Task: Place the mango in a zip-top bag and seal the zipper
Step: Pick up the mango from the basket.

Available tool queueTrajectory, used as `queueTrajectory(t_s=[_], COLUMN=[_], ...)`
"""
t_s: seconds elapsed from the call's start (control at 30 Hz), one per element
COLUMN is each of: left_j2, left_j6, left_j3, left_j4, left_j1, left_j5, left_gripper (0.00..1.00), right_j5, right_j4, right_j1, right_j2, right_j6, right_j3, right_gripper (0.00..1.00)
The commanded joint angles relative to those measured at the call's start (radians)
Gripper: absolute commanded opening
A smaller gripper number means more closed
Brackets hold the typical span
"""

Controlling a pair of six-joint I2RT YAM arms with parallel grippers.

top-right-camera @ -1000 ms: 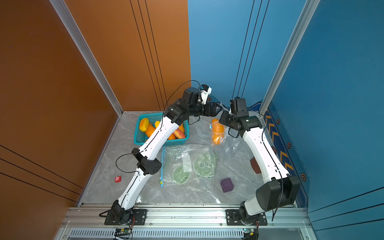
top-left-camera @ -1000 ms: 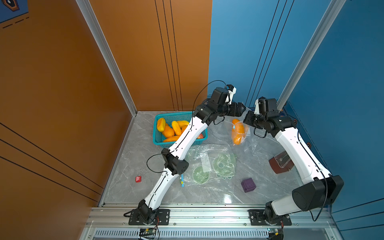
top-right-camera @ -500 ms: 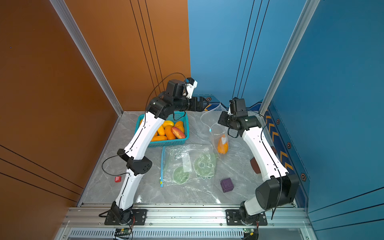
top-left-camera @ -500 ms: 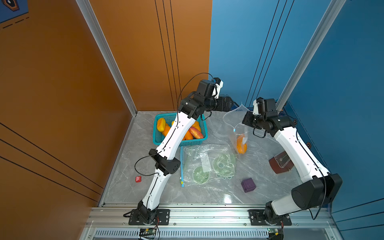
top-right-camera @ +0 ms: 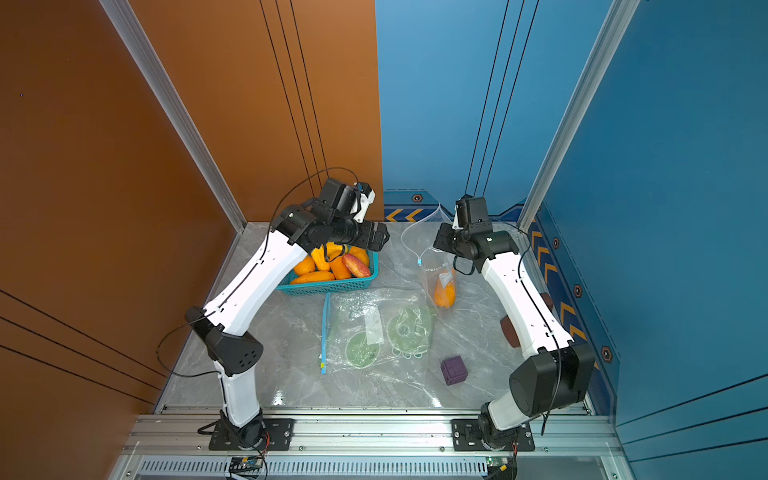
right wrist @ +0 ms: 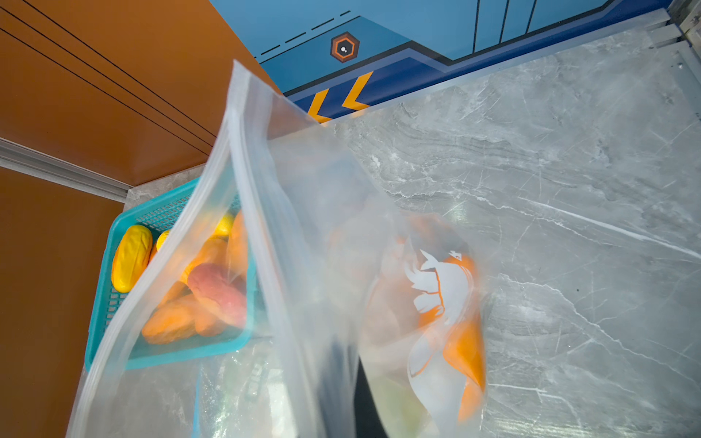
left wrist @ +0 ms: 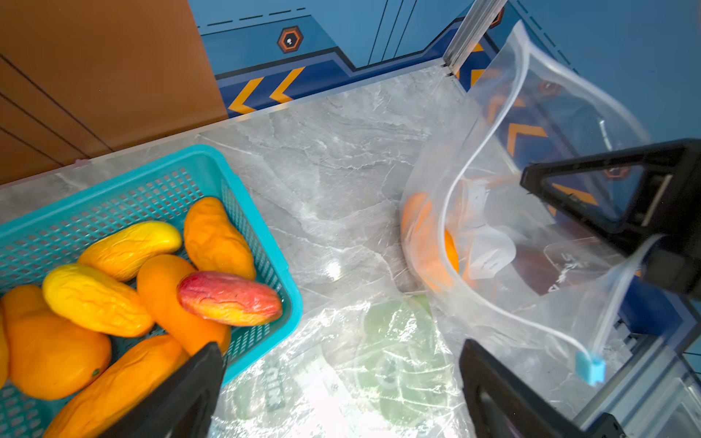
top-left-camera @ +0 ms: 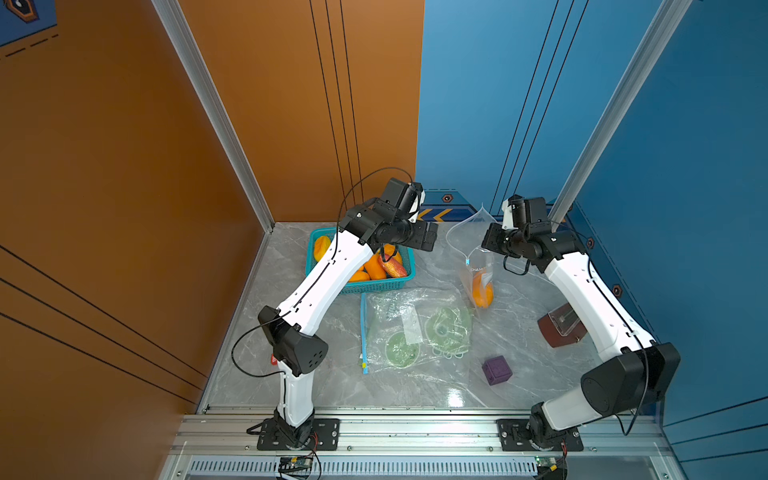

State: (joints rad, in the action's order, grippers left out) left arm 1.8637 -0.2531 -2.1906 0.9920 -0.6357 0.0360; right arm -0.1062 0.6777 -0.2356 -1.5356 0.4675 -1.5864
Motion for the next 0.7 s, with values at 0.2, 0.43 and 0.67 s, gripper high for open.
queueTrajectory(t_s=[0.2,0.43,0.67], left_j2=[-0.433,-0.68,-0.582], left_j6=[-0.033,-0.096,-0.279], left_j3=[0.62,1.114,1.203], left_j4=[-0.38,-0.951,-1.085], left_j1=[0.059,0.133,0.273], left_j5=[0.153,0.198,0.046], left_gripper=[0.98,0.98,0.98], right_j5=[-0.009,-0.005,0.006], right_j4=[-0.012,-0.012,-0.01], right_j1=[-0.018,-0.028,-0.035], right_j2=[-0.017,-0.03,-0.035], right_j6=[-0.032,-0.037,-0.036], right_j3=[-0.024,-0.036,-0.036], right_gripper=[0.0,0.0,0.0])
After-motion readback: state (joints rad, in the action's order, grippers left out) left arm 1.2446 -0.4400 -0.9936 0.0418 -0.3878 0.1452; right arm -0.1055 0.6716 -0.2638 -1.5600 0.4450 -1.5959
